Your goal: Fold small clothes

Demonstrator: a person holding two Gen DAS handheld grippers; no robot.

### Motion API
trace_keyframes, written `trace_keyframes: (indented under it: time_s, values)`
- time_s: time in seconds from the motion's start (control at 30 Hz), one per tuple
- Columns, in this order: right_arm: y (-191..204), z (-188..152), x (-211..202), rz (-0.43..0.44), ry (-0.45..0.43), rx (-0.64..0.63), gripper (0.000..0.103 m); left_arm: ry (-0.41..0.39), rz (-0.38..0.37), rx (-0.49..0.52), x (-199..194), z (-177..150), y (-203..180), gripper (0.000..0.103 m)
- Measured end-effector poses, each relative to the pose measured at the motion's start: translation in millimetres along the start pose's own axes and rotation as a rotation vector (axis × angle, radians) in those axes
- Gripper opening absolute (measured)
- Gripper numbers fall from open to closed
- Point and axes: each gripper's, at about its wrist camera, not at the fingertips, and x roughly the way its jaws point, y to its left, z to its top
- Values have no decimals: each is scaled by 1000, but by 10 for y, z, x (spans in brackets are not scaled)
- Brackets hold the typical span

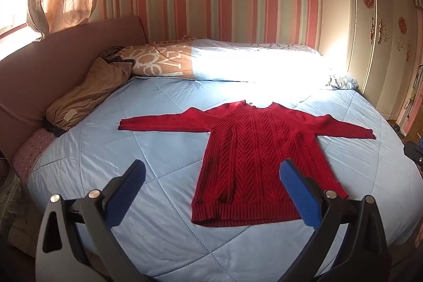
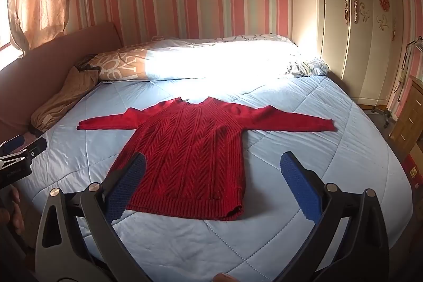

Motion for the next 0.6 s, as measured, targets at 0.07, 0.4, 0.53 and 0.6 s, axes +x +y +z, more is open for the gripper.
trace_keyframes:
  time_s: [0.07,0.4,0.53,0.6]
  values:
    - [5,-1,9,-4,10,-4,100,-2,1,0,-2,0,1,102]
    - [15,-9,21,-5,15,-2,100,1,-3,0,18,11,59,102]
    - [37,8,19,-8,10,-10,100,4,-6,0,30,32,72,102]
    - [15,13,13,-6,11,-8,100,-1,-5,0,16,11,29,102]
